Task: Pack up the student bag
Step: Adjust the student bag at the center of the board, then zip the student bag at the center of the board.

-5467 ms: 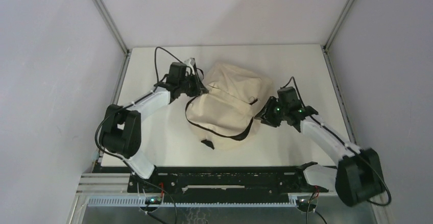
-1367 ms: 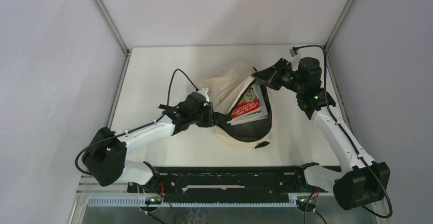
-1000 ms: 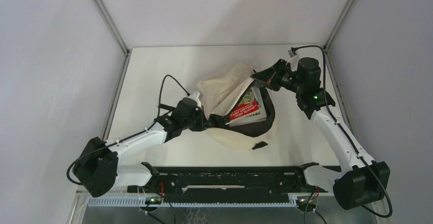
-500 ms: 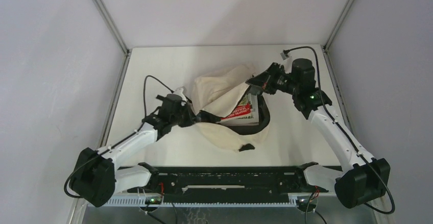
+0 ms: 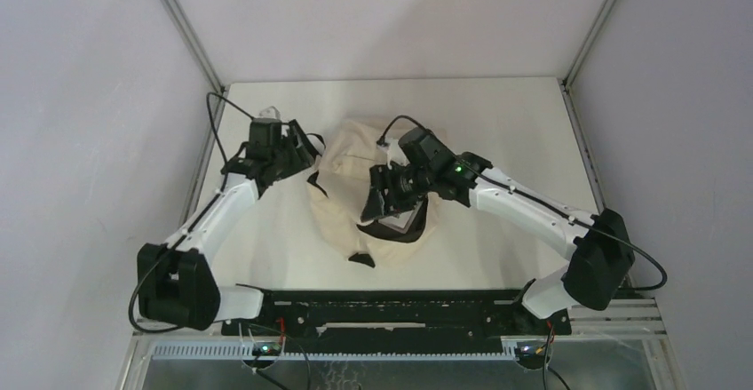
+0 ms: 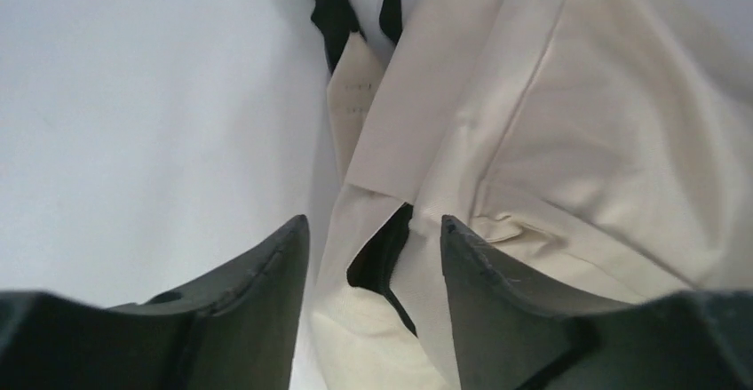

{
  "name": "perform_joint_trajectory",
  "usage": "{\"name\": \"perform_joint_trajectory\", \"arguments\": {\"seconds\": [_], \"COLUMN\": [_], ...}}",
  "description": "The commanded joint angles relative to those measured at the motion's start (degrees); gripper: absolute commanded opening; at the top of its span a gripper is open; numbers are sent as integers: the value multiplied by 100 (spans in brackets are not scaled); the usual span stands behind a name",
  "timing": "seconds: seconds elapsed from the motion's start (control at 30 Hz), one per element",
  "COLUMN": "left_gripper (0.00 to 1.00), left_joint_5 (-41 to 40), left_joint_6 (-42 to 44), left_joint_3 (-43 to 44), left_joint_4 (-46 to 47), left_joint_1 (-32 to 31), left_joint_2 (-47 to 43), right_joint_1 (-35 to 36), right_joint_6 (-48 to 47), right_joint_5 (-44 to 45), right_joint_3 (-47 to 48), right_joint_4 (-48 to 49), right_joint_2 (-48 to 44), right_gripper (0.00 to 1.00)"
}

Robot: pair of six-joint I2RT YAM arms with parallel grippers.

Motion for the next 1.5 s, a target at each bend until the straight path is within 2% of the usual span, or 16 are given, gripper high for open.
{"name": "perform_joint_trajectory", "arguments": {"seconds": [0.0,0.1,0.17,0.27,0.43,0.63,0.73,0.8,0.9,1.0,1.13,1.37,1.47], "left_gripper": [62,63,63,63,66,65,64,63,62,62,62,59,59], "left_joint_5": [-673,-520,-134,492,887,1299,1525,1868,2515,3090,2932,2580,2242], "left_joint_6": [359,420,396,347,524,783,804,736,414,-26,-133,-167,129], "left_joint_3": [553,558,493,327,219,357,513,581,582,348,329,241,115], "left_joint_4": [-229,-314,-298,-187,-227,-514,-674,-625,-304,378,582,735,729], "left_joint_1": [20,18,7,-27,-448,-1385,-2039,-2453,-2956,-3204,-3433,-3543,-3516], "left_joint_2": [-756,-1053,-1212,-1427,-1715,-1760,-1621,-1468,-1067,-631,-80,642,740], "right_joint_1": [11,-141,-403,-967,-1781,-2084,-1996,-1893,-1746,-1670,-1669,-1913,-1923], "right_joint_6": [-1695,-2022,-2056,-1868,-1301,-824,-661,-615,-471,-407,-493,-597,-622], "right_joint_5": [711,901,873,623,653,1415,1677,1783,1845,1881,2163,2050,2079], "right_joint_3": [420,420,295,-127,-866,-1062,-1139,-1137,-1138,-1139,-1139,-1305,-1327], "right_joint_4": [-1736,-1982,-1855,-1328,-537,-1010,-1040,-978,-873,-752,-692,-432,-461], "right_joint_2": [-240,-609,-858,-1346,-1986,-1643,-1448,-1280,-981,-702,-389,-232,-176], "right_gripper": [65,66,65,64,62,54,38,32,33,39,41,24,16]}}
